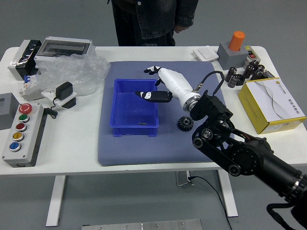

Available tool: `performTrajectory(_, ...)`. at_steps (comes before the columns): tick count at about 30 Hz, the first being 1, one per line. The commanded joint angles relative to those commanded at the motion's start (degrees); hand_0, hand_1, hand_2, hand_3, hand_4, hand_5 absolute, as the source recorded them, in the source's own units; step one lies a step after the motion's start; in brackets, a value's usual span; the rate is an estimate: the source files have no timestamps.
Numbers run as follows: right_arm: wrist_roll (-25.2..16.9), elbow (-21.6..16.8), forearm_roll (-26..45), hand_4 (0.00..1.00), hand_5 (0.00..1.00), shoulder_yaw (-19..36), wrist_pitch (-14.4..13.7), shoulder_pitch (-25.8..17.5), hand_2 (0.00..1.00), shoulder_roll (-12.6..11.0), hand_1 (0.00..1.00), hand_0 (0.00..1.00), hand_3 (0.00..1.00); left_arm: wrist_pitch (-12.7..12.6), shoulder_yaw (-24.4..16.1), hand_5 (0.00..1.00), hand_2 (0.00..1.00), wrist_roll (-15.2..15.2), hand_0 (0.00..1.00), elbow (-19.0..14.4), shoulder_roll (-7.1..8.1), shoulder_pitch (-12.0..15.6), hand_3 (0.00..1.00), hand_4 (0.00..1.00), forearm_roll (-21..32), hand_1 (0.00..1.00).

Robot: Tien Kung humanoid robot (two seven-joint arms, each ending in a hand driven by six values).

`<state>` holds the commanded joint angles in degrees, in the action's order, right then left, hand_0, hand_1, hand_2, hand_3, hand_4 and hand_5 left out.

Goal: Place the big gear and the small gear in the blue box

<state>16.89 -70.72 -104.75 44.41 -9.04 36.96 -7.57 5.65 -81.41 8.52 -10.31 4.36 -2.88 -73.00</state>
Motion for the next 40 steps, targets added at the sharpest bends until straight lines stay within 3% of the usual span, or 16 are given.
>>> performTrajectory(6, 3.42, -2.13, 1.34, 0.89, 0.543, 0.66, 4.1, -0.05, 0.77, -4.57, 0.671, 0.732, 0.798, 0.01, -0.27, 0.006, 0.7, -0.06, 0.731, 0.0, 0.28, -0.1, 0.694, 0.436, -0.03, 0.678)
performTrajectory(17, 8.79, -0.77, 2.72, 0.876, 0.522, -3.08, 11.77, -0.87, 0.828, -9.09, 0.721, 0.771, 0.841, 0.0, -0.44, 0.006, 0.701, -0.14, 0.731, 0.0, 0.44, -0.29, 0.696, 0.437, 0.13, 0.678)
performTrajectory(20, 9.64, -0.83, 2.09, 0.876, 0.522, -3.65, 13.09, -1.04, 0.828, -9.71, 0.721, 0.771, 0.841, -0.06, -0.32, 0.006, 0.701, -0.15, 0.731, 0.0, 0.5, -0.23, 0.696, 0.437, 0.33, 0.678)
performTrajectory(21, 9.88, -0.89, 1.83, 0.809, 0.349, -3.73, 13.54, -1.04, 0.795, -9.91, 0.698, 0.75, 0.837, -0.07, -0.29, 0.007, 0.702, -0.16, 0.731, 0.0, 0.51, -0.22, 0.696, 0.436, 0.37, 0.679)
performTrajectory(27, 10.82, -1.33, 1.08, 0.809, 0.349, -4.15, 15.25, -1.07, 0.795, -10.85, 0.698, 0.75, 0.837, -0.1, -0.2, 0.006, 0.703, -0.21, 0.731, 0.0, 0.49, -0.19, 0.696, 0.436, 0.59, 0.679)
performTrajectory(40, 12.11, -2.65, 1.5, 0.797, 0.329, -5.77, 16.23, -1.96, 0.764, -10.87, 0.674, 0.724, 0.813, -0.13, -0.34, 0.003, 0.704, -0.2, 0.731, 0.0, 0.48, -0.07, 0.695, 0.435, 0.6, 0.679)
